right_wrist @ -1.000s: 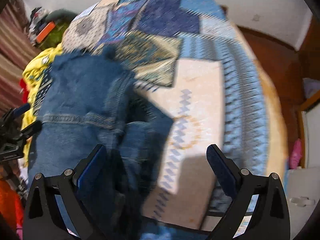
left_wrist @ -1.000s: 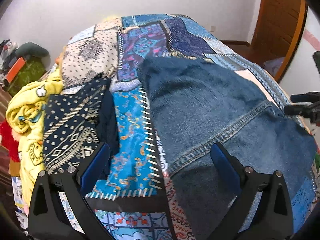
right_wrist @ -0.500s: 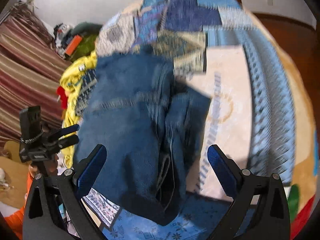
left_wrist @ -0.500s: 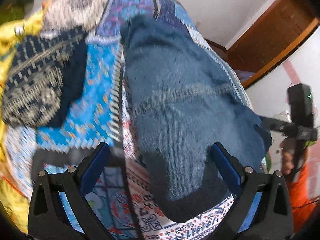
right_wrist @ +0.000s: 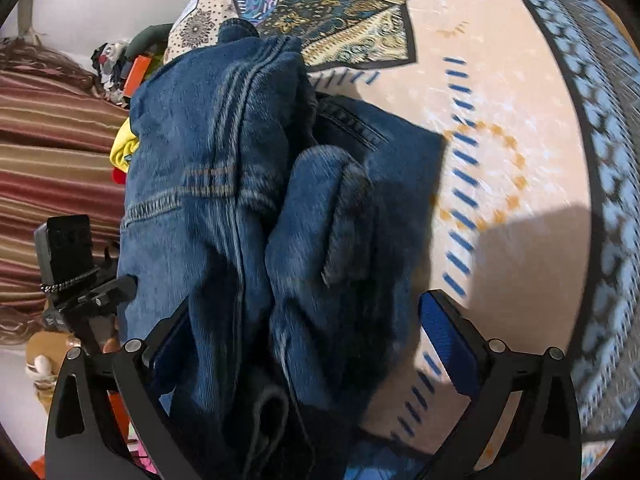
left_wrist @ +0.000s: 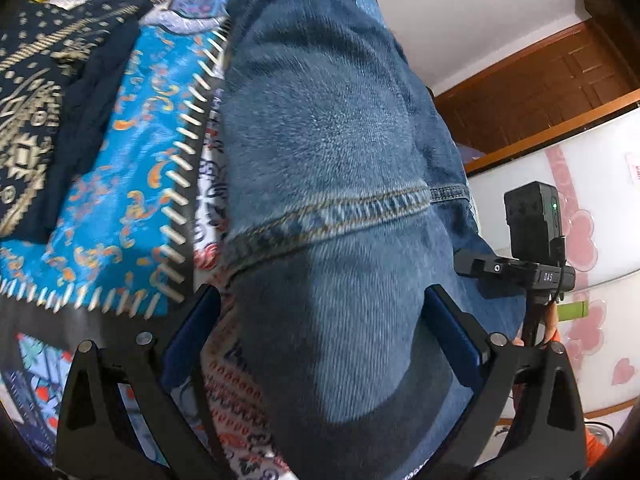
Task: Fold large clothes
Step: 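Grasp the folded jacket with both grippers and lift it off the quilt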
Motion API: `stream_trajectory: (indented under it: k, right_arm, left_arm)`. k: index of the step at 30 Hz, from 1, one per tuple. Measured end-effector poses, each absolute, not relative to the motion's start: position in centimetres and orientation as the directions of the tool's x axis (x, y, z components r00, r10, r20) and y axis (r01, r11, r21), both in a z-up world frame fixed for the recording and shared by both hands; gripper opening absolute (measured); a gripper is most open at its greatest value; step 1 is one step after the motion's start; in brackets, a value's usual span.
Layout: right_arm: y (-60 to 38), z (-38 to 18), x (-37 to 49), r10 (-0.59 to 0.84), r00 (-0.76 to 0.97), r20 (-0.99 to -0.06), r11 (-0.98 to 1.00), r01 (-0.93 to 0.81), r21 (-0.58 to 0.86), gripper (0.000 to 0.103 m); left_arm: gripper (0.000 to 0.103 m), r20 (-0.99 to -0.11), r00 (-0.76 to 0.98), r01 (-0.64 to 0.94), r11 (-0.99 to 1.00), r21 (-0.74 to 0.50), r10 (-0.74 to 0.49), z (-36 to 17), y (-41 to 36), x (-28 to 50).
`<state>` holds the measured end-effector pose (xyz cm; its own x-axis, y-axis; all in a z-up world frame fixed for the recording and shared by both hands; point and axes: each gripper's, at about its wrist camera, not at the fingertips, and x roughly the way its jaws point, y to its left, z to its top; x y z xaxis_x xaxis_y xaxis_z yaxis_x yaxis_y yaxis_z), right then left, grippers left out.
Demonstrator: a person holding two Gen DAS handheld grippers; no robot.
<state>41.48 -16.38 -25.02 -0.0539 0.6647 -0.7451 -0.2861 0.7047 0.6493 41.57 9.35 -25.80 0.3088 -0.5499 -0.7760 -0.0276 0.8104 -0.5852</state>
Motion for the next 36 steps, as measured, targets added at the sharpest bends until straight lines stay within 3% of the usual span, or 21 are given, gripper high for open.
stream_trajectory:
  k: [1, 3, 7, 11, 14, 22, 30, 36]
  right_arm:
    - [-16.2, -24.8, 41.4, 0.67, -0.052, -0.741, 0.701, -0.287, 0.653, 0.102]
    - [-15.9, -24.9, 41.7, 0.693, -0.039, -0.72, 0.682, -0.288, 0.672, 0.09]
    - [-16.3, -25.0, 41.8, 0.716, -0.021, -0.698, 0.674, -0.238, 0.699, 0.072]
    - [-16.4, -24.7, 41.3, 0.727, -0.007, -0.686, 0.669, -0.215, 0.712, 0.051]
    - [-15.7, -22.7, 40.6, 0.697, 0.032, -0.716, 0.697, -0.266, 0.666, 0.04]
    - [-12.4, -17.3, 40.5, 0.702, 0.092, -0.706, 0.687, -0.348, 0.638, 0.033]
    - [-5.8, -8.4, 40.8, 0.766, 0.204, -0.61, 0.616, -0.505, 0.604, 0.033]
    - [1.5, -6.1, 42.2, 0.808, 0.24, -0.538, 0.566, -0.567, 0.598, 0.033]
  left_arm:
    - [0.102, -0.771, 0.305, -0.022, 0.805, -0.593, -0.559, -26.0, 9.1, 41.9]
    - [0.092, -0.757, 0.303, -0.013, 0.792, -0.61, -0.579, -26.2, 8.8, 42.4]
    - [0.086, -0.748, 0.328, -0.004, 0.791, -0.611, -0.577, -26.1, 8.5, 42.5]
    - [0.065, -0.748, 0.367, 0.034, 0.811, -0.583, -0.553, -24.6, 8.6, 41.8]
    - [0.058, -0.75, 0.396, 0.071, 0.832, -0.55, -0.529, -22.9, 8.0, 41.3]
    - [0.051, -0.696, 0.517, 0.136, 0.851, -0.508, -0.498, -16.7, 10.0, 39.2]
    - [0.05, -0.578, 0.704, 0.148, 0.882, -0.447, -0.411, -8.2, 17.5, 37.3]
    - [0.05, -0.554, 0.766, 0.119, 0.92, -0.374, -0.325, -5.4, 24.9, 38.1]
